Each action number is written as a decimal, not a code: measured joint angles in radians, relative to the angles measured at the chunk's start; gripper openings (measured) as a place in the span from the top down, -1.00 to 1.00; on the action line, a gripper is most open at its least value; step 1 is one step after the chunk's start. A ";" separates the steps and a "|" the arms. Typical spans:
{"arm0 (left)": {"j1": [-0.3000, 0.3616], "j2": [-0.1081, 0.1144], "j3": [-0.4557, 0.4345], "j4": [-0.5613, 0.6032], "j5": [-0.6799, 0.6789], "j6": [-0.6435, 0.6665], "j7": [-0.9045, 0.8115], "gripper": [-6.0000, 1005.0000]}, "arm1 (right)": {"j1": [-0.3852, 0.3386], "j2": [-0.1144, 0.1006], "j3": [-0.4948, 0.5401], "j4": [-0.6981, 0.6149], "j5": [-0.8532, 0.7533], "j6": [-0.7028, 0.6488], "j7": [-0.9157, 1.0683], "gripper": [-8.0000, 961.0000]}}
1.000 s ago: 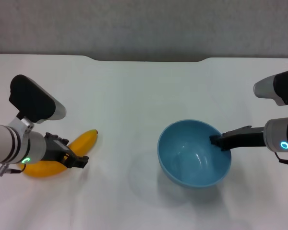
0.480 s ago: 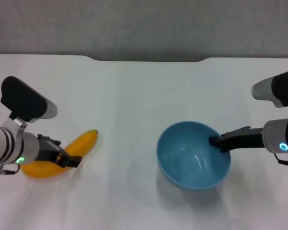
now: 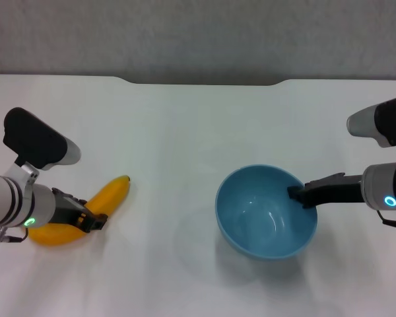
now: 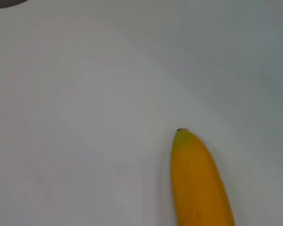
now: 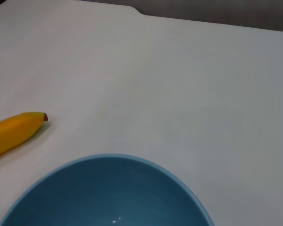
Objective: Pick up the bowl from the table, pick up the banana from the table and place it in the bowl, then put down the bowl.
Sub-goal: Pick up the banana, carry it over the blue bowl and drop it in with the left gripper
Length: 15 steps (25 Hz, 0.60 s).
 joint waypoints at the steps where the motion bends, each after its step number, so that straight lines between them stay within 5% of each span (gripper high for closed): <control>1: 0.001 -0.001 -0.003 -0.003 0.000 0.004 0.000 -0.40 | -0.001 0.000 0.000 0.002 0.000 0.000 0.001 0.91; 7: 0.010 -0.005 -0.006 -0.009 -0.006 0.038 0.005 -0.04 | -0.004 0.000 0.000 0.002 0.000 -0.009 0.004 0.91; 15: 0.048 -0.008 -0.014 -0.141 -0.131 0.038 -0.021 -0.04 | -0.008 0.000 0.000 -0.001 0.002 -0.038 0.008 0.91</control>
